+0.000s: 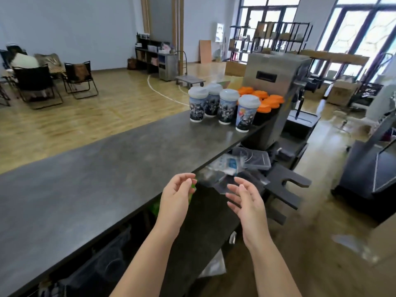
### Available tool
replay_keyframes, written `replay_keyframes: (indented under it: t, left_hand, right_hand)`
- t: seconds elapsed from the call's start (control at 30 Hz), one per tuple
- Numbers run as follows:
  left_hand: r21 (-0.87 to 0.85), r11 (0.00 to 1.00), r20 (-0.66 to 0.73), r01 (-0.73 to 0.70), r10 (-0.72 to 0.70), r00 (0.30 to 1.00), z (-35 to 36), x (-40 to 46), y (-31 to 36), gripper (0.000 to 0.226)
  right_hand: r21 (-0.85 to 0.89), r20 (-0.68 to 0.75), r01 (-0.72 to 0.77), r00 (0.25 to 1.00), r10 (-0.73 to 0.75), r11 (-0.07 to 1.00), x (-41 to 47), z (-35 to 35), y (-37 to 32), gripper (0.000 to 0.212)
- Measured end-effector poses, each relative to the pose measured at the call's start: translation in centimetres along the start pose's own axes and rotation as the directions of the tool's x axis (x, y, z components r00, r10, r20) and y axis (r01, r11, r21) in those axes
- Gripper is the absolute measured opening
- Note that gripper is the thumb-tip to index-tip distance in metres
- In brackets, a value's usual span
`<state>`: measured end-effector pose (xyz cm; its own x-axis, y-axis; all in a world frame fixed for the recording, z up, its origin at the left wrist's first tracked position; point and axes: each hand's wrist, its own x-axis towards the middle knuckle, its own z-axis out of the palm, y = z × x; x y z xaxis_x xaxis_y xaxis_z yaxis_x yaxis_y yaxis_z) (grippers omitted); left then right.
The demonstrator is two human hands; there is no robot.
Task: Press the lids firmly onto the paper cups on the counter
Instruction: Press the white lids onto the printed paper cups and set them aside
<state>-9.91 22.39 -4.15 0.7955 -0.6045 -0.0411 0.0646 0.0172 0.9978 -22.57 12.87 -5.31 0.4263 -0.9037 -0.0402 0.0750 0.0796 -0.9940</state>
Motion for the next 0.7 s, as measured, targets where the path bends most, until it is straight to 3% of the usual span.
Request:
replay_keyframes:
  t: [0.33,0.53,0.63,0.7]
  left_hand:
    - [-0.097,0.992,-0.145,-0.076,0.062,0.988,4.1,18.5,0.8,0.024]
    - [-0.224,0.973,-0.182,-0.045,0.003,0.983,7.8,29.3,4.6,0.023]
    - [-0.206,0.977,-0.221,-0.056,0.009,0.975,10.1,33.7,6.3,0.027]
    - [-0.165,0.986,-0.227,-0.014,-0.024,0.974,11.0,36.5,7.0,0.043]
  right_hand:
    - [-0.047,0.147,0.025,0.989,-0.018,0.999,18.7,4.5,-1.0,0.023]
    - [-0.031,0.278,0.021,0.961,-0.012,0.999,29.9,9.1,-4.1,0.021]
    - [-0.001,0.312,-0.023,0.950,0.023,1.000,35.4,11.2,-5.1,0.037]
    - [-0.022,0.331,-0.060,0.942,0.064,0.998,38.5,12.8,-5.3,0.048]
